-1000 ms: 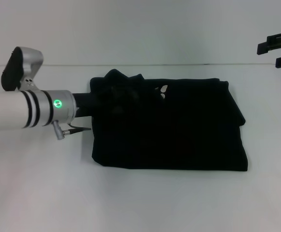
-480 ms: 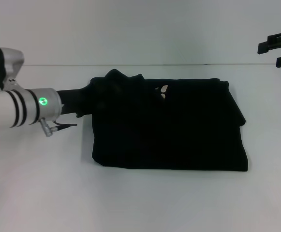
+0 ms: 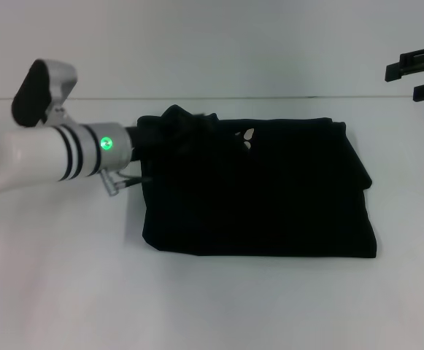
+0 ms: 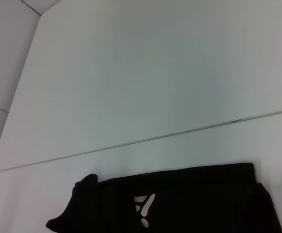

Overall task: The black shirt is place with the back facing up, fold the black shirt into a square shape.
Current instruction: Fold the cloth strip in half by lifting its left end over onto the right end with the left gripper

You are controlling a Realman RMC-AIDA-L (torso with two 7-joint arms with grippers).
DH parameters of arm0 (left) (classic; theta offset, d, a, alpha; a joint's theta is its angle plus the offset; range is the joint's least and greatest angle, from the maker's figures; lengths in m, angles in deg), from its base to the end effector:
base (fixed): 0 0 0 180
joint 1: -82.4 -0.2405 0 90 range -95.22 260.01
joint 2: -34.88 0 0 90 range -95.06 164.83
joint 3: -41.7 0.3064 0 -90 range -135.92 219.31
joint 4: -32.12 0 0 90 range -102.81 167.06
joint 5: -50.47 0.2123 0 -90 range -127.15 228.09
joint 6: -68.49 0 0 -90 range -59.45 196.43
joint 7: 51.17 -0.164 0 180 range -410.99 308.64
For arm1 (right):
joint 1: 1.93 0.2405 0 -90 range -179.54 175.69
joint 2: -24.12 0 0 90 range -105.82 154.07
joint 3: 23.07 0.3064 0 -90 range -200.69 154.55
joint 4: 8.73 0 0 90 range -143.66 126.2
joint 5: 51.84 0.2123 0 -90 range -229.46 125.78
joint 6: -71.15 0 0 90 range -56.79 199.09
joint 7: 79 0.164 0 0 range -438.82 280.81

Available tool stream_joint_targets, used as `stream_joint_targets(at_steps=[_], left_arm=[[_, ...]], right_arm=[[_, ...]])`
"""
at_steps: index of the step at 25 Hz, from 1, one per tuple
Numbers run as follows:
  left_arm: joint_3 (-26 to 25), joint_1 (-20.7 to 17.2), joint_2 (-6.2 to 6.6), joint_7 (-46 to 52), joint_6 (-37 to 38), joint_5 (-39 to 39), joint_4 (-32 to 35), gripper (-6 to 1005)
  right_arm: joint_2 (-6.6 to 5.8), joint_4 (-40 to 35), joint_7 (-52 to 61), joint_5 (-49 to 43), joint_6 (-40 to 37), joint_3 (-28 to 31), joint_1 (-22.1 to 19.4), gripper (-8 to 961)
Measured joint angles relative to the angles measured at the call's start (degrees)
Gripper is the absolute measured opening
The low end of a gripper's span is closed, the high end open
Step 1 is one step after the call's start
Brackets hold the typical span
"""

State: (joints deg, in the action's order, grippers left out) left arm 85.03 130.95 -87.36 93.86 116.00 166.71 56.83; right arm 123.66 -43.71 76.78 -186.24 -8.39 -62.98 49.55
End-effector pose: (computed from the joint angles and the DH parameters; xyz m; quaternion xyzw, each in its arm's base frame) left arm -0.2407 0.4814 -0.1012 -0.6538 -0.6847 -0.2656 0.1824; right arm 0.2534 0.5079 0.1083 -0.7356 0.6325 0.1335 0.2026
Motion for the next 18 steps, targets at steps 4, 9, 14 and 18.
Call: stream_joint_targets(at_steps=[4,9,14,18], left_arm=[[0.2,1.9,-0.68,-0.4,0.0,-0.4,0.2,691],[0.3,5.5,-1.71,-3.0,-2.1,-0.4,-2.5,691],[0.2,8.1,-1.27,-4.9,2.3,0.1,-4.3,691],[0.4,2.9,1.1,0.3,7.8,0.8,-0.3,691]], right_arm=[[0.27,0.0,-0.3,-0.1,0.2,0.0,0.0,808],[0.4,0.0,-0.4,-0.2,0.9,0.0,-0.1,808],[0.35,-0.1,-0.4,-0.1,1.2,0.0,-0.2,808],[0.34,-0.3,-0.4,-0.1,1.0,0.0,-0.2,809]])
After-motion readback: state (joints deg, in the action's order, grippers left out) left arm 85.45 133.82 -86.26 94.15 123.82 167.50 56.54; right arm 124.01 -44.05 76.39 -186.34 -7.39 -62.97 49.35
